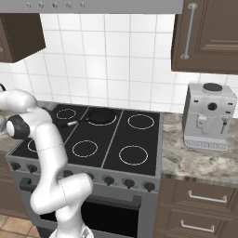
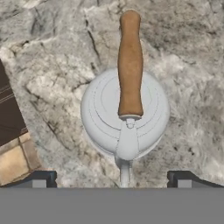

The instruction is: Pick the kettle from the counter and place it on a stove burner. Then turn the burner on.

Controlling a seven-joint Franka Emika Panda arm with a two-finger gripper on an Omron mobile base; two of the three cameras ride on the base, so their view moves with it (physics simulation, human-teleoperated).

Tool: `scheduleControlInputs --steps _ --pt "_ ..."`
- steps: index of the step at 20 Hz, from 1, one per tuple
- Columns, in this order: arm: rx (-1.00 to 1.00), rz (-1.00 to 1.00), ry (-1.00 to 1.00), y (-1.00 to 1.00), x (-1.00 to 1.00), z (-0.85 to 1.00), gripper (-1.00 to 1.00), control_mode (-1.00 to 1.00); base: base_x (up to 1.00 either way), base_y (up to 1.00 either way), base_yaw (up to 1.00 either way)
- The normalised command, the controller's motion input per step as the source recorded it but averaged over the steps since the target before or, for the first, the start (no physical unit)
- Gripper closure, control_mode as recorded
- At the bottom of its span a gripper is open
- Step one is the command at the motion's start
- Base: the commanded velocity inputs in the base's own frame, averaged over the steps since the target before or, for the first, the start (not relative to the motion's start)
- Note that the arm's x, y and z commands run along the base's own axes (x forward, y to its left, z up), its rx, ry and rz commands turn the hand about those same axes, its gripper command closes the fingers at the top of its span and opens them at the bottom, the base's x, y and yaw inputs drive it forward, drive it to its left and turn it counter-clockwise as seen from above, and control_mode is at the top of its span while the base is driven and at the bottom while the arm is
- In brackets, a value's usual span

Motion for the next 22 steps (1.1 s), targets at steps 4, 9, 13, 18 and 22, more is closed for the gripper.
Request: scheduleControlInputs --steps 4,9,13,18,22 --pt "0.06 0.0 0.0 0.19 0.21 -0.19 -1.0 -1.0 0.0 0.0 0.0" --pt "0.12 0.0 0.0 0.21 0.24 -0.16 -1.0 -1.0 0.0 0.0 0.0" --pt "0.07 0.0 0.0 0.15 0.21 -0.14 -1.0 -1.0 0.0 0.0 0.0" --pt "0.0 0.0 0.0 0.09 0.19 -0.09 -1.0 -1.0 0.0 0.0 0.0" --pt "0.0 0.0 0.0 0.0 0.02 0.0 1.0 -1.0 0.0 0.0 0.0"
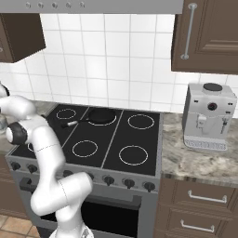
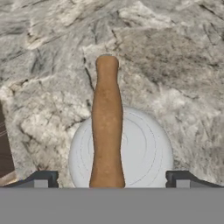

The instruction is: Pick the kettle from the counter and place it on a stove burner. Then turn the burner on.

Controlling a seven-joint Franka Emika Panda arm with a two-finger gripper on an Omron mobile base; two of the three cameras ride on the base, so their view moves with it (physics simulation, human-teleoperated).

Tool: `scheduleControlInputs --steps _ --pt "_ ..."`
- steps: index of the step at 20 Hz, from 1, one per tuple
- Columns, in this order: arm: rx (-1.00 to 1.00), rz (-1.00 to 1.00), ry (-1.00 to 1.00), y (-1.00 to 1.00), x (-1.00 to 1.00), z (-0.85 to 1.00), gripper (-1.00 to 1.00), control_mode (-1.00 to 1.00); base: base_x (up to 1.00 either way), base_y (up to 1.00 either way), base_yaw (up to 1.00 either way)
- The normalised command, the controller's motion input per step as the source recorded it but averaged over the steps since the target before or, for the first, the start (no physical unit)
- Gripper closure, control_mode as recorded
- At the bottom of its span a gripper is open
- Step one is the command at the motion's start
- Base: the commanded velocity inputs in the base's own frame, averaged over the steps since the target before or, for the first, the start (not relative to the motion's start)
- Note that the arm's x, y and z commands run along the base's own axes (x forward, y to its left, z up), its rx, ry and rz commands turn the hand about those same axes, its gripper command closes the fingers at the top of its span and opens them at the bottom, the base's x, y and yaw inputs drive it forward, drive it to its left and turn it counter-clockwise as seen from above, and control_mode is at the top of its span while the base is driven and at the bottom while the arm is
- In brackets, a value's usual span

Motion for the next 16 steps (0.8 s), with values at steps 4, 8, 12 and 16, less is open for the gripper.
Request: scheduleControlInputs --steps 4,8,12,16 --pt "0.0 0.0 0.0 0.0 0.0 0.0 1.0 -1.0 0.0 0.0 0.0" --pt "0.0 0.0 0.0 0.0 0.0 0.0 1.0 -1.0 0.0 0.0 0.0" --pt "0.0 0.0 0.0 0.0 0.0 0.0 1.0 -1.0 0.0 0.0 0.0" --pt "0.0 0.0 -0.15 0.0 -0.16 0.15 1.0 -1.0 0.0 0.0 0.0"
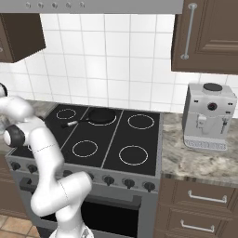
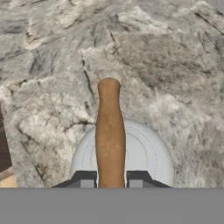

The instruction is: Pick the kettle from the counter and place it on a stove burner. Then turn the burner on.

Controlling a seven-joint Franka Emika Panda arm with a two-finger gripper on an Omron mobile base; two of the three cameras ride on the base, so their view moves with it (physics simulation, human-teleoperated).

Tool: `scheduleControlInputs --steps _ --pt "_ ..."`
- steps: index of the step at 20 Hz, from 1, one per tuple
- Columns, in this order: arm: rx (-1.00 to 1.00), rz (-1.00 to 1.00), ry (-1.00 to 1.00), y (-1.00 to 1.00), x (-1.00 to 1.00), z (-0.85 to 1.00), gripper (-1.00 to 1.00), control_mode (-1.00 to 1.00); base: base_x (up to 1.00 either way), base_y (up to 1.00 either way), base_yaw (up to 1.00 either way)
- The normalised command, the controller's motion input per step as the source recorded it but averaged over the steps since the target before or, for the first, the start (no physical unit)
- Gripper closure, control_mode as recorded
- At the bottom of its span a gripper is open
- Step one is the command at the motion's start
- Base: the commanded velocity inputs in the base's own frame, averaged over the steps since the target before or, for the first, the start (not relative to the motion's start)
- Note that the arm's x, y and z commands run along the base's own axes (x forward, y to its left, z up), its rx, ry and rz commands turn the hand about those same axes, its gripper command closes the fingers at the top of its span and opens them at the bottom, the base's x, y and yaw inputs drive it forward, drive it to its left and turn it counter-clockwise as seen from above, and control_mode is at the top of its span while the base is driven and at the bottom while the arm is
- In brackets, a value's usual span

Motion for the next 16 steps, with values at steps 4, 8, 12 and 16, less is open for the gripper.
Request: scheduleControlInputs --steps 4,8,12,16 --pt "0.0 0.0 -0.2 -0.19 -0.34 0.36 1.0 -1.0 0.0 0.0 0.0" --pt "0.01 0.0 -0.17 -0.56 -0.57 0.19 1.0 -1.0 0.0 0.0 0.0" --pt "0.03 -0.01 -0.17 -0.73 -0.65 0.01 1.0 -1.0 0.0 0.0 0.0" --pt "0.07 0.0 -0.27 -0.86 -0.72 -0.02 1.0 -1.0 0.0 0.0 0.0"
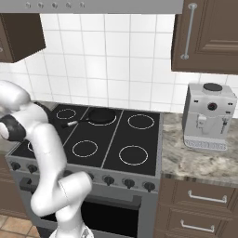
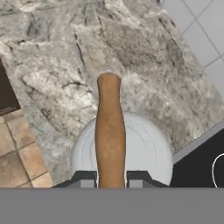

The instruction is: Pick the kettle from the counter and place it on a stove burner. Then turn the burner on.

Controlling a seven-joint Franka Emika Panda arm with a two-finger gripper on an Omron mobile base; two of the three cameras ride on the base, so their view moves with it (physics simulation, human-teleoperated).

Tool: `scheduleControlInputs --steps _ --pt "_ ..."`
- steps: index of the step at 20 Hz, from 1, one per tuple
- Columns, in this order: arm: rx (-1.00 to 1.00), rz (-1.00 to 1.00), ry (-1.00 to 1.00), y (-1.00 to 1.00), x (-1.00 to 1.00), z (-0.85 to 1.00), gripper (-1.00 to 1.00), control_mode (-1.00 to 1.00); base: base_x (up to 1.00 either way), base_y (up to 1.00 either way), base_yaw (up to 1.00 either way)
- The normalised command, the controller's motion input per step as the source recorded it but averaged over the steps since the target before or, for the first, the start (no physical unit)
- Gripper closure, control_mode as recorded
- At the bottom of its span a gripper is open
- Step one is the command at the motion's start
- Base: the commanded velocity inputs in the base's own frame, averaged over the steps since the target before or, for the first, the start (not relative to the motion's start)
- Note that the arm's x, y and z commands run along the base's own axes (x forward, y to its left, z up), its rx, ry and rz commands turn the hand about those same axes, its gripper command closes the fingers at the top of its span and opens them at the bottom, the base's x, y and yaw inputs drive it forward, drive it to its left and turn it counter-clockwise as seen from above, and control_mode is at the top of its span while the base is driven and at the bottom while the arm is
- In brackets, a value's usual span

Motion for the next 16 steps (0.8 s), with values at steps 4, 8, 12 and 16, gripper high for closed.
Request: scheduleControlInputs --steps 4,8,12,16 --pt "0.08 0.0 -0.33 -0.98 -0.79 -0.19 1.0 -1.0 0.0 0.0 0.0" --pt "0.17 0.0 -0.31 -1.0 -0.71 -0.04 1.0 -1.0 0.0 0.0 0.0" --pt "0.23 0.0 -0.23 -1.0 -0.49 0.0 1.0 -1.0 0.0 0.0 0.0" --pt "0.28 0.0 -0.12 -0.95 -0.24 0.06 1.0 -1.0 0.0 0.0 0.0"
